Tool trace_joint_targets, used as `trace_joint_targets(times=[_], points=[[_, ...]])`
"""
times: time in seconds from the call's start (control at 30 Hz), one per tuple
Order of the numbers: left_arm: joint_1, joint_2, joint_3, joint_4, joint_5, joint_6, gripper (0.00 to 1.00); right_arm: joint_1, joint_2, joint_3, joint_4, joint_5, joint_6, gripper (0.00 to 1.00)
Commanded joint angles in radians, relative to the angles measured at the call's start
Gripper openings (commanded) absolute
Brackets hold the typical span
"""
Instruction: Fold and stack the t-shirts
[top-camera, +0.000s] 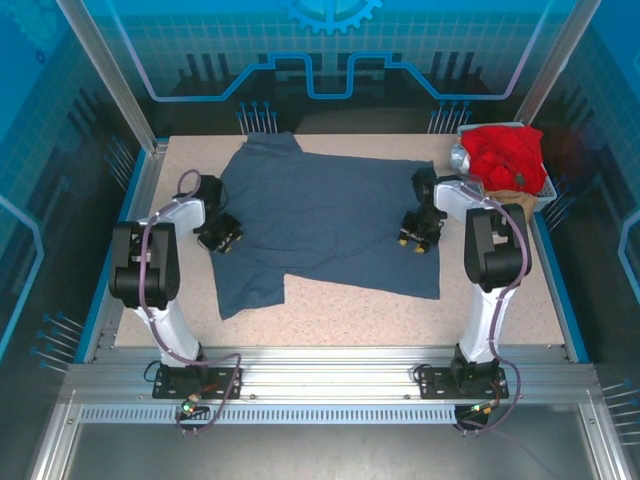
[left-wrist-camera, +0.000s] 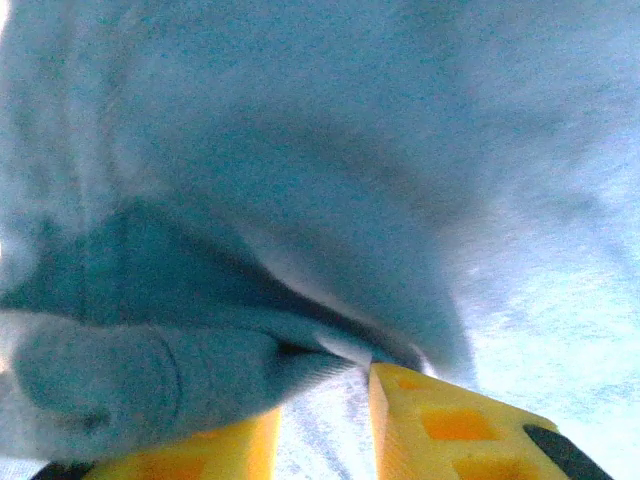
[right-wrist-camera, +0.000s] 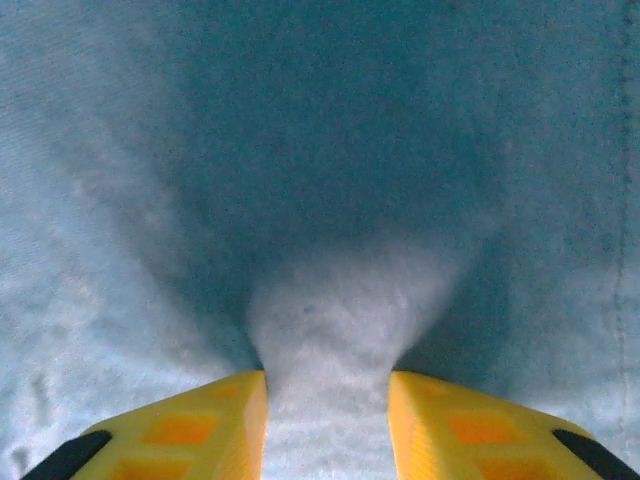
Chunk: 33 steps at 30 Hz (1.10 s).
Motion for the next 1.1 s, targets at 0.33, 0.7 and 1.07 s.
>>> trace_joint_targets(times=[0.33,0.7,1.07], points=[[-0.06,-0.424,-0.146,-0.066,-0.048,0.098,0.47,-0.041,0.045,0.182,-0.059,-0.022,-0.093,0.39],[-0.234,-0.68,-0.504,-0.372,-0.004,-0.232,0.47,0.096,-0.405,-0.151,0.073,-0.077,-0.05,0.5],[-0.231,-0.526,-0.556,-0.241,0.013,-0.3,0.44,0.155,-0.651,-0.355,0.054,-0.14,-0.041,0.49]])
